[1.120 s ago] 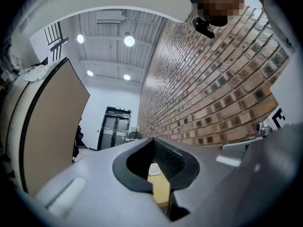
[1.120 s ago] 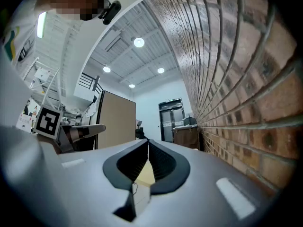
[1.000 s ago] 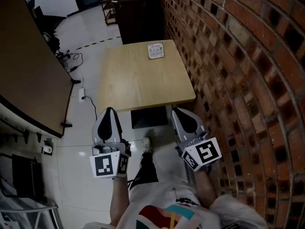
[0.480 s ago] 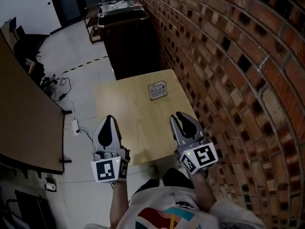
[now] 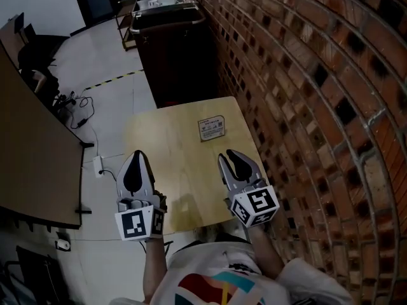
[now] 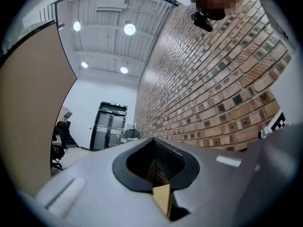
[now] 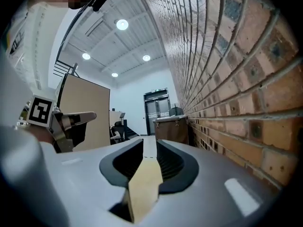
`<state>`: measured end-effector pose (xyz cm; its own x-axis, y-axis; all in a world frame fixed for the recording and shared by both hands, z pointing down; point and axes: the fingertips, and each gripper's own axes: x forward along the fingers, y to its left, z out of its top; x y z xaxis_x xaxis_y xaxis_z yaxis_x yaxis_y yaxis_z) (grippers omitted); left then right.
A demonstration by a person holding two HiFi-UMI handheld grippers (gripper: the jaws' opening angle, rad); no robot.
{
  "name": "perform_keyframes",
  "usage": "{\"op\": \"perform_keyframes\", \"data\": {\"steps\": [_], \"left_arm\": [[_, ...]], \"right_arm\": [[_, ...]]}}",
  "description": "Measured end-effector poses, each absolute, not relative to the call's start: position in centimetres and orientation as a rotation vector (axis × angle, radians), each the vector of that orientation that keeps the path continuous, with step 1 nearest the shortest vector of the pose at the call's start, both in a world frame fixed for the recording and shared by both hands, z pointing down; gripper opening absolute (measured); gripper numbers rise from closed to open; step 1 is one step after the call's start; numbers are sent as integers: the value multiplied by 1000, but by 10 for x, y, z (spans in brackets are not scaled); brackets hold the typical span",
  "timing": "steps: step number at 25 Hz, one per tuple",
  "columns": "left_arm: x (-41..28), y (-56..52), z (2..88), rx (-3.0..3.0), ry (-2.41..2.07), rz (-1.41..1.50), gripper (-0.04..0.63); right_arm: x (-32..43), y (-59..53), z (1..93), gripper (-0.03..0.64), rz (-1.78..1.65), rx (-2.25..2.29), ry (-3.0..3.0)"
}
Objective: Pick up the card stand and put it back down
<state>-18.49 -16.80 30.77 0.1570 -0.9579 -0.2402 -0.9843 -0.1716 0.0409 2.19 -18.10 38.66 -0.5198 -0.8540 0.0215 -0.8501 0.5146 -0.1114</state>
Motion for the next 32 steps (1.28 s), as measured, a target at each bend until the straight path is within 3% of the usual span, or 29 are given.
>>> {"op": "perform_keyframes", "data": {"steps": [6,8,11,15,25,32], "left_arm": [[-174,-179,318,-2326,1924,270,3],[-176,-183,320,-2325,1943,277,3],[-179,-187,325,-2341,1957,279,3],[-182,-193,332,-2345,1978,253,3],[-208,-207,350,-2314,2086,173,5],[-211,-214,366,-2344,2096,111,5]], "right_arm": [[25,-219,403,67,-180,-1567,2718],[21,-248,414,106,-178,-1606,2730],[12,-296,434,376,-184,-1684,2778],[9,-348,467,575,-310,-1787,2811],[22,-418,584,577,-782,-2020,2799],[18,-433,603,577,-851,-1999,2815]]}}
